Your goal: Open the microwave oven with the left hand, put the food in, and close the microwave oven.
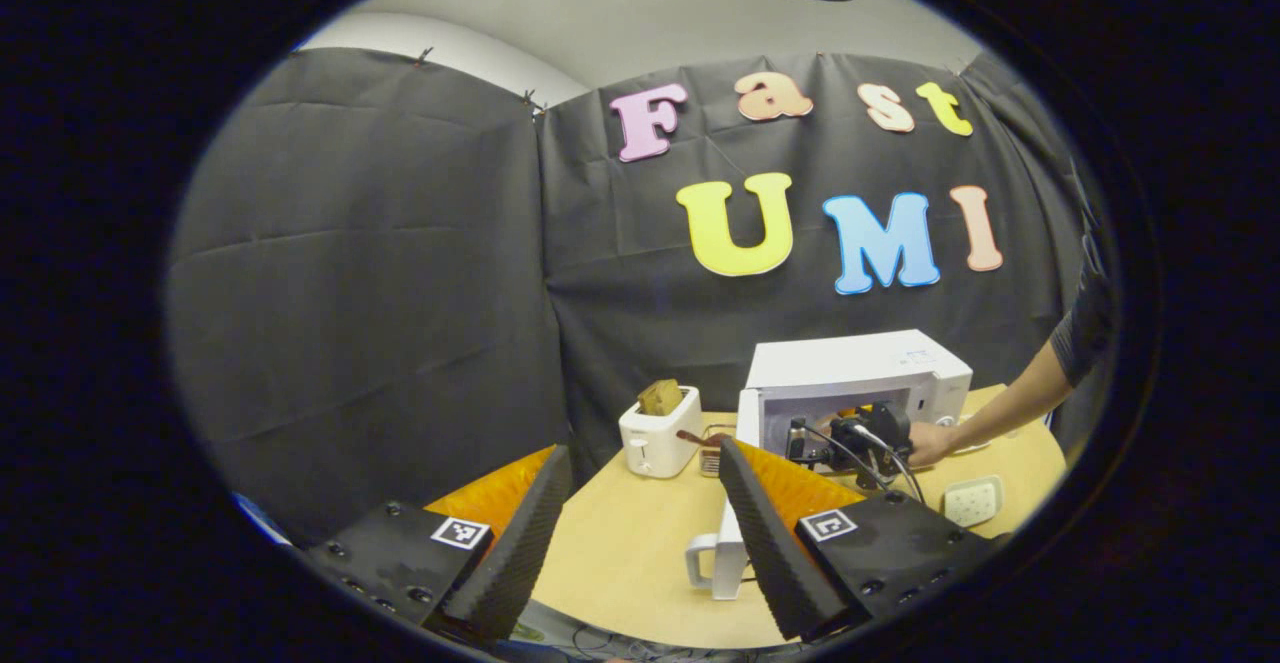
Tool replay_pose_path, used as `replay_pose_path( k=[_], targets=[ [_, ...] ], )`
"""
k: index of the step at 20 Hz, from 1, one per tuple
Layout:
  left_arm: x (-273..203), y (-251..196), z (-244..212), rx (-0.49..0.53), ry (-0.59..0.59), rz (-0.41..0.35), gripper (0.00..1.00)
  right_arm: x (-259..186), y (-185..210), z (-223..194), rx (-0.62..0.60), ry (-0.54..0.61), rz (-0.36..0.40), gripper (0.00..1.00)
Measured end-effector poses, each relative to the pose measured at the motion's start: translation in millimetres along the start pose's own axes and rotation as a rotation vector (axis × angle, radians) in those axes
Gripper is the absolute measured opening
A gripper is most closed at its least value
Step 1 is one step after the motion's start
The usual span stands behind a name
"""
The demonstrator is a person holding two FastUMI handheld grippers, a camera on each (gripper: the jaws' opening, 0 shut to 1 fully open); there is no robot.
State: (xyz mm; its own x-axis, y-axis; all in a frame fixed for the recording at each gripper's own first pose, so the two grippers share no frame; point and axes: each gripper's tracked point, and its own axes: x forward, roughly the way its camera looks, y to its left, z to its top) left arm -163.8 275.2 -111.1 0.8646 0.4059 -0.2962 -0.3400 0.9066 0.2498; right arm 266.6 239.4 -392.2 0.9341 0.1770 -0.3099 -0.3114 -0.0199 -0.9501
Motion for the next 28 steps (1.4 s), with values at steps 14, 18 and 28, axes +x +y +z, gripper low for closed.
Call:
replay_pose_path(
  k=[14, 18, 28],
  targets=[
    [13.4, -13.1, -1.6, 0.023, 0.001, -0.009, 0.94, 1.5, 16.8, -6.3, -0.007, 0.015, 0.086, 0.75],
    [13.4, -14.4, 1.7, 0.024, -0.01, -0.023, 0.94, -3.2, 8.9, -8.9, 0.047, 0.011, 0.075, 0.89],
    [35.4, -24.1, 15.0, -0.044, -0.077, -0.077, 0.97, -89.1, -8.0, -18.0, 0.41, 0.053, 0.161, 0.98]
  ],
)
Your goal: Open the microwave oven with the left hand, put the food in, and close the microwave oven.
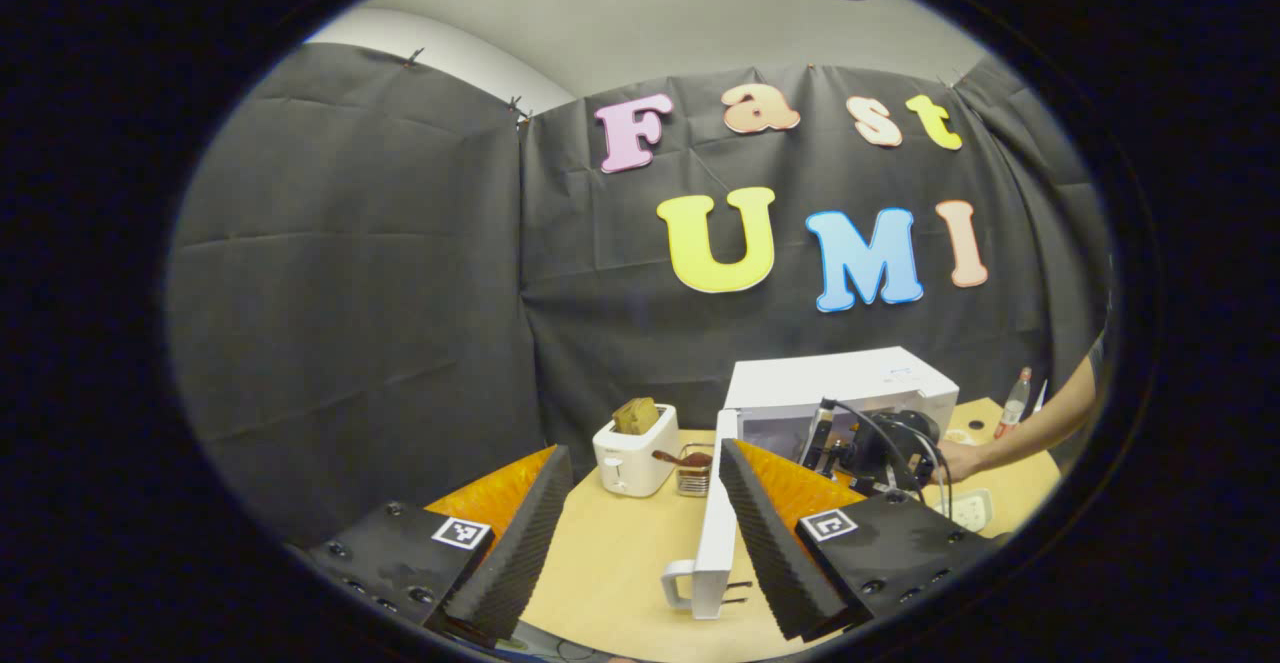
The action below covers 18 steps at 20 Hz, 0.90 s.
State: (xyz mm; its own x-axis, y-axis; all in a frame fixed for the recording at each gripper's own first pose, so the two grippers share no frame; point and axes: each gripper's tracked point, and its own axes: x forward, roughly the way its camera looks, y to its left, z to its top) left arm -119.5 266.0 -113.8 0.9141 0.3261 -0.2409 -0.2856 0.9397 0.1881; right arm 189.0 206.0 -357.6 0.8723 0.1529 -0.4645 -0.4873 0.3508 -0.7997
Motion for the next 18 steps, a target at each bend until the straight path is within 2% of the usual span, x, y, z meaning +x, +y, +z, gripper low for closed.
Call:
replay_pose_path(
  k=[1, 4, 8, 10, 13, 15, 18],
  targets=[
    [5.8, -2.4, 7.4, -0.015, -0.023, -0.016, 1.0, -13.8, -5.9, 5.9, 0.044, -0.015, -0.001, 0.97],
    [19.9, -14.9, 16.7, -0.05, -0.053, -0.082, 1.0, -50.7, -19.9, 19.2, 0.127, -0.047, -0.009, 0.97],
    [26.9, -27.6, 24.1, -0.027, -0.087, -0.143, 0.98, -87.6, -32.2, 21.5, 0.267, -0.048, -0.012, 0.97],
    [25.9, -34.5, 23.5, -0.017, -0.095, -0.173, 0.97, -106.6, -40.8, 21.2, 0.387, -0.047, -0.009, 0.97],
    [29.0, -43.3, 13.8, -0.024, -0.072, -0.223, 1.0, -134.6, -60.1, 25.2, 0.612, -0.058, -0.016, 0.99],
    [32.2, -46.7, 9.9, -0.03, -0.071, -0.254, 1.0, -155.0, -77.5, 27.0, 0.751, -0.071, -0.04, 0.97],
    [35.5, -50.9, 7.9, -0.031, -0.072, -0.298, 1.0, -178.3, -92.6, 25.0, 0.877, -0.072, -0.089, 0.97]
  ],
)
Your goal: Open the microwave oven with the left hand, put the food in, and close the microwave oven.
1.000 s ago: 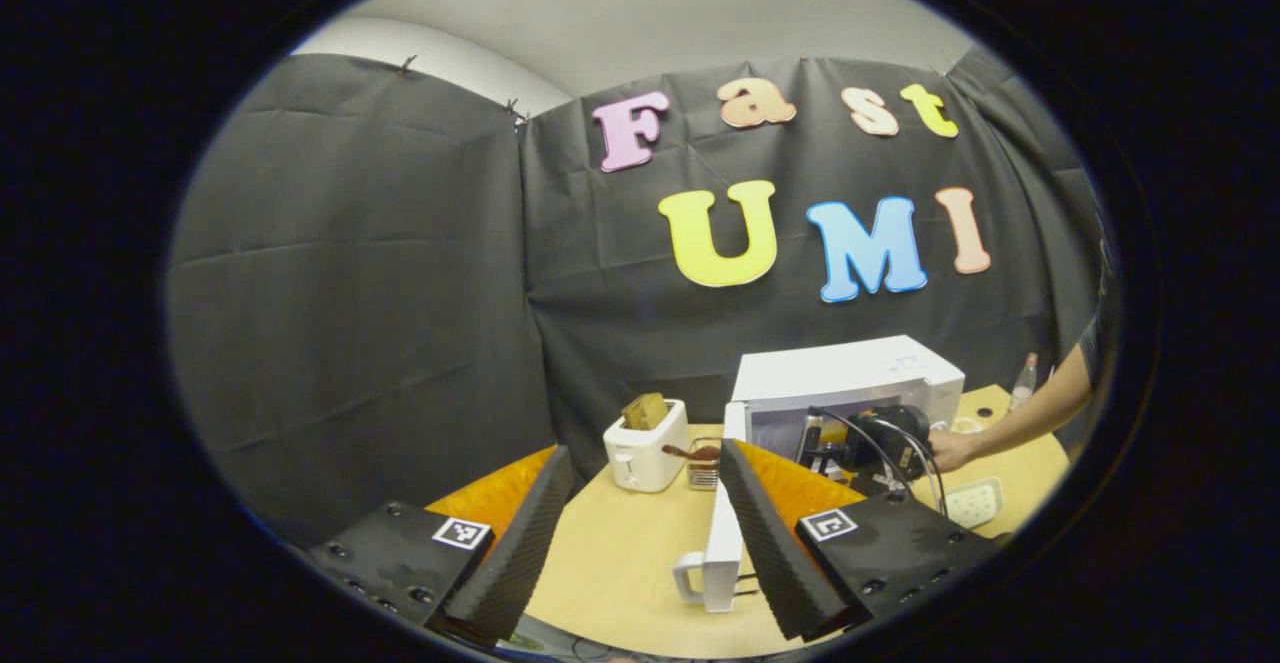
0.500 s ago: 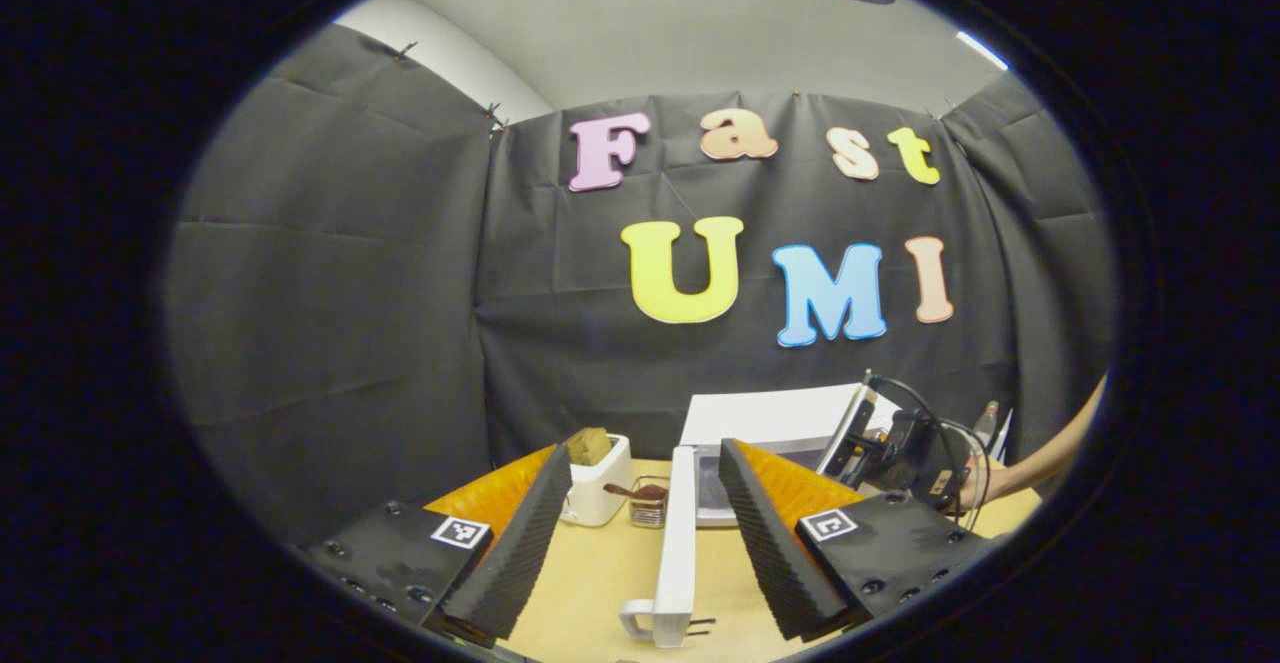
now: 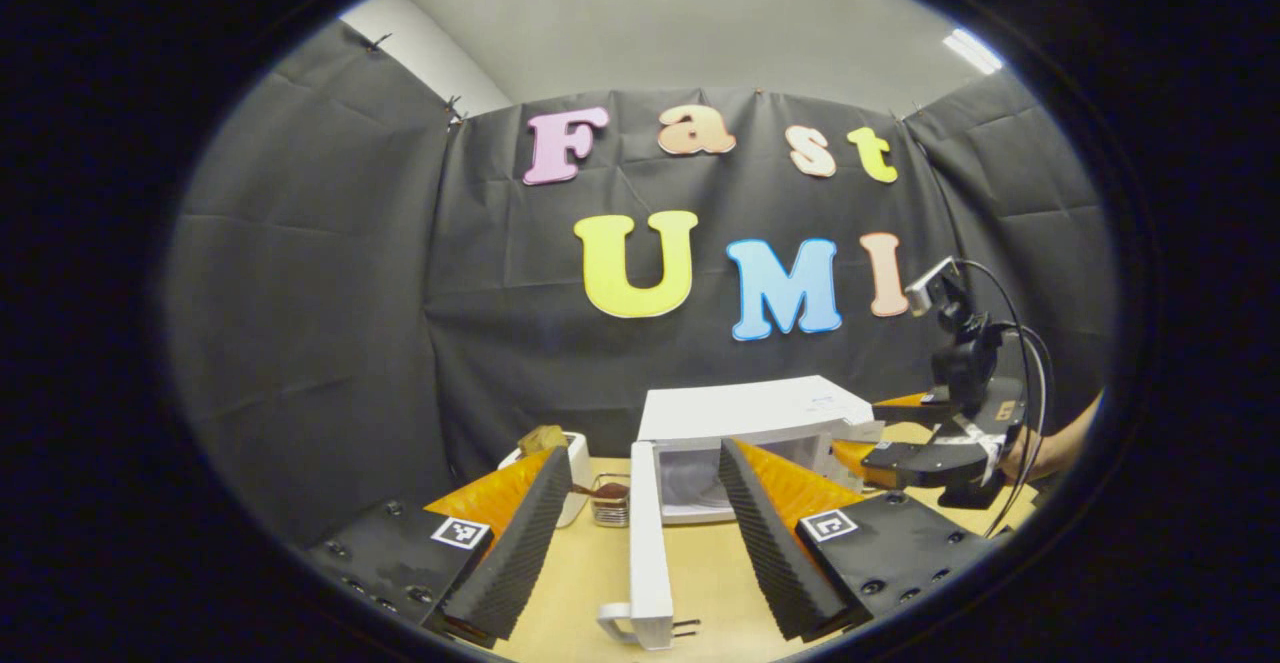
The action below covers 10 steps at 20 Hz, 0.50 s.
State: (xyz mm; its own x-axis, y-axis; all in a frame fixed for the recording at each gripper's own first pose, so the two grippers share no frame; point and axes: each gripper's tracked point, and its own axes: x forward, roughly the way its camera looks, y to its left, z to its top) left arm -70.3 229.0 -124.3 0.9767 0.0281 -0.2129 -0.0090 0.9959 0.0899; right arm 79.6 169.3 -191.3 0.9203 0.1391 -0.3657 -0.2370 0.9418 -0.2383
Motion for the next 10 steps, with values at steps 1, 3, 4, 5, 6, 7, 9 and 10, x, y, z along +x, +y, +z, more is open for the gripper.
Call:
replay_pose_path(
  k=[1, 3, 4, 5, 6, 7, 9, 10],
  targets=[
    [2.9, -0.2, -0.4, 0.001, 0.0, -0.013, 1.0, -7.4, -4.8, 5.6, 0.036, -0.007, -0.01, 0.97],
    [6.4, 1.0, -0.1, 0.001, -0.003, -0.035, 1.0, -22.8, -15.5, 17.1, 0.084, -0.043, -0.04, 0.97],
    [6.8, 1.5, -0.2, 0.002, -0.009, -0.04, 1.0, -30.6, -21.3, 25.8, 0.096, -0.067, -0.056, 0.97],
    [8.0, 3.6, 1.0, 0.0, -0.015, -0.044, 1.0, -39.6, -25.3, 34.1, 0.107, -0.089, -0.068, 0.97],
    [7.1, 6.0, -0.6, -0.001, -0.013, -0.049, 1.0, -49.4, -27.6, 39.8, 0.112, -0.108, -0.079, 0.97],
    [6.3, 8.1, -5.0, -0.004, -0.004, -0.054, 0.87, -57.6, -30.9, 47.6, 0.113, -0.125, -0.087, 0.97],
    [4.9, 19.4, -17.1, -0.018, 0.018, -0.047, 0.61, -74.5, -36.3, 61.0, 0.138, -0.162, -0.1, 0.97],
    [4.9, 31.4, -21.4, -0.022, 0.022, -0.012, 0.48, -81.1, -37.0, 66.3, 0.156, -0.173, -0.102, 0.97]
  ],
)
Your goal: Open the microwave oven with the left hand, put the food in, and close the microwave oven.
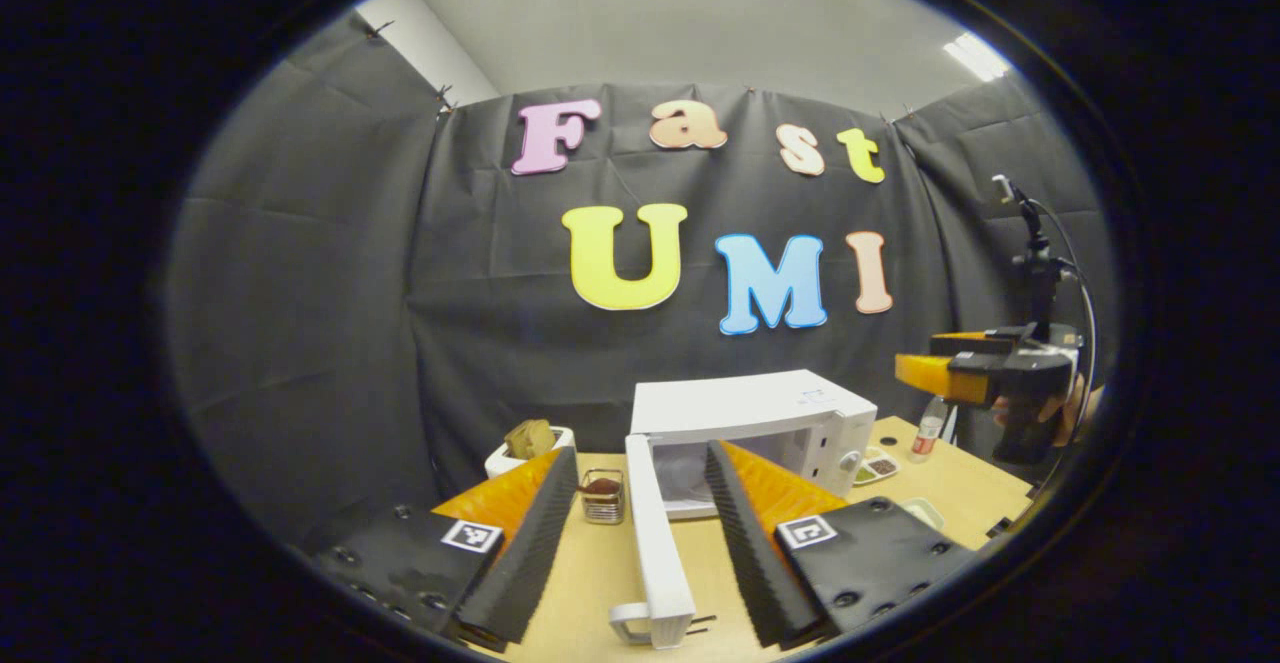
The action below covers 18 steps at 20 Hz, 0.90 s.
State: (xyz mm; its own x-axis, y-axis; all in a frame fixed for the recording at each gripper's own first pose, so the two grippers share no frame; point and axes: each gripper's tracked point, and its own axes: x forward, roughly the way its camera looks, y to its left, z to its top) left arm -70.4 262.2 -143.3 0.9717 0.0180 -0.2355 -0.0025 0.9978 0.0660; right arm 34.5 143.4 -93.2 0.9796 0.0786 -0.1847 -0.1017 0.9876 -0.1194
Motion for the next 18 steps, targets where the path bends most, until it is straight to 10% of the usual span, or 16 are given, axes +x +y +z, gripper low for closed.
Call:
replay_pose_path(
  k=[3, 9, 18],
  targets=[
    [-3.0, 23.5, -37.5, -0.025, 0.065, 0.049, 0.1, -6.7, -7.8, 15.0, 0.038, -0.022, -0.021, 0.97],
    [-10.0, 45.9, -124.4, -0.127, 0.226, 0.069, 0.07, -15.7, -14.6, 18.8, 0.039, -0.028, -0.035, 0.97],
    [-16.4, -8.1, -162.6, 0.018, 0.289, -0.089, 0.07, -25.5, -35.6, 13.3, 0.051, -0.027, -0.067, 0.97]
  ],
)
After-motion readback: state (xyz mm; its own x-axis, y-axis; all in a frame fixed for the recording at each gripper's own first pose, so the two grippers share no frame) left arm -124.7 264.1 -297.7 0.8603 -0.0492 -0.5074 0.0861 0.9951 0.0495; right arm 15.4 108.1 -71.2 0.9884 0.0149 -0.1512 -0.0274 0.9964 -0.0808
